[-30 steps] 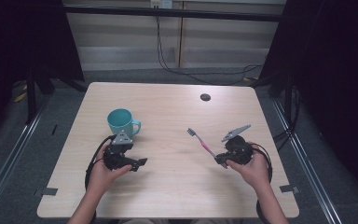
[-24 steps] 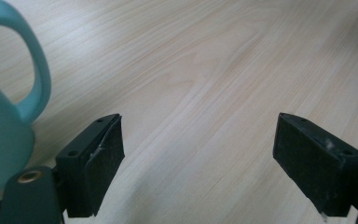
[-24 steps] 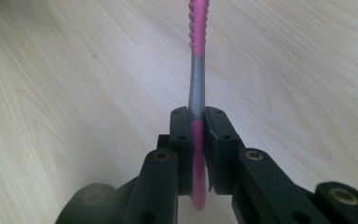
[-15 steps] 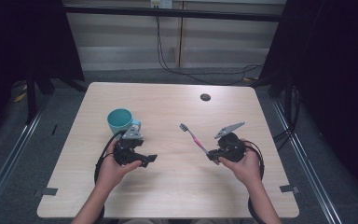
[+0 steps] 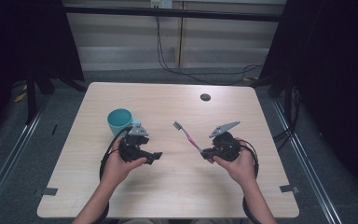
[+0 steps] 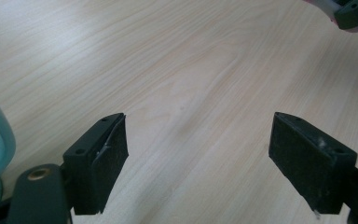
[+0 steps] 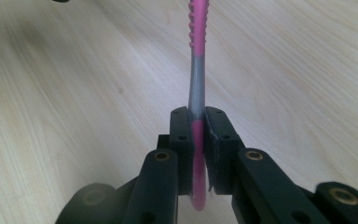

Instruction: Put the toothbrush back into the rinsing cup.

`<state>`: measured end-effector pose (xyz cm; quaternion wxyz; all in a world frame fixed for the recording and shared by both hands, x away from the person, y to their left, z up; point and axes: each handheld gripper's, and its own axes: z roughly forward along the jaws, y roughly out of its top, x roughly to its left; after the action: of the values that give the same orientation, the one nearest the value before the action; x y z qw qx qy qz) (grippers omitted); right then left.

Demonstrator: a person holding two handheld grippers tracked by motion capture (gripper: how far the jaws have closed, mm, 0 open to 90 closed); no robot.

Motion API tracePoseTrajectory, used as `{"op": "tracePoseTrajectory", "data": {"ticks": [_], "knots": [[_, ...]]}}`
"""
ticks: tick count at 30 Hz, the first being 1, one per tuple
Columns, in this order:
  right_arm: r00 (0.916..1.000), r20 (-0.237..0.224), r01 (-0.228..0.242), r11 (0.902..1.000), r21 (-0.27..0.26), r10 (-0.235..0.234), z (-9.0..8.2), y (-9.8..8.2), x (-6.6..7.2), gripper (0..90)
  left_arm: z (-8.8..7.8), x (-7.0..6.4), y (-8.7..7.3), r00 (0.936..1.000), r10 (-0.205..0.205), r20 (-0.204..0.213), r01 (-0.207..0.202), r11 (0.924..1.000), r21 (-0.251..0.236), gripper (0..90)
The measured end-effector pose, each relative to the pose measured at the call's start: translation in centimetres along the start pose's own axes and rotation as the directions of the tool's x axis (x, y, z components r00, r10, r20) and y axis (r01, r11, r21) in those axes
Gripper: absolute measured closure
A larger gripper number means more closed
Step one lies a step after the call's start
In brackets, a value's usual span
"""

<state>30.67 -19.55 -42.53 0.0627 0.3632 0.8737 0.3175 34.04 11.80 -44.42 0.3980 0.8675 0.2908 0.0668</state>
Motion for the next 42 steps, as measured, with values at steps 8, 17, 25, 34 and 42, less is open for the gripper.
{"op": "tracePoseTrajectory", "data": {"ticks": [8,17,25,34,42], "knots": [[0.9998,-0.018,0.004,0.9998,-0.019,-0.005,0.2,0.3,0.4,82.9,0.5,-0.3,0.6,0.9999,-0.008,0.013,0.008,1.0000,-0.004,19.5],[0.9995,-0.030,0.001,0.9995,-0.030,-0.002,0.5,0.7,0.9,83.0,0.8,-1.0,1.8,0.9993,-0.008,0.036,0.008,1.0000,-0.006,19.5],[0.9993,-0.037,0.007,0.9989,-0.047,-0.009,0.5,0.9,1.2,82.9,1.1,-1.3,2.4,0.9985,-0.015,0.054,0.015,0.9998,-0.013,19.5],[0.9984,-0.051,0.020,0.9984,-0.052,-0.023,0.8,1.2,1.5,83.0,1.2,-1.7,3.2,0.9973,-0.018,0.072,0.020,0.9994,-0.027,20.0],[0.9981,-0.054,0.025,0.9981,-0.056,-0.028,1.0,1.5,1.8,82.9,1.4,-1.6,3.7,0.9950,-0.046,0.089,0.049,0.9980,-0.039,20.2]]}}
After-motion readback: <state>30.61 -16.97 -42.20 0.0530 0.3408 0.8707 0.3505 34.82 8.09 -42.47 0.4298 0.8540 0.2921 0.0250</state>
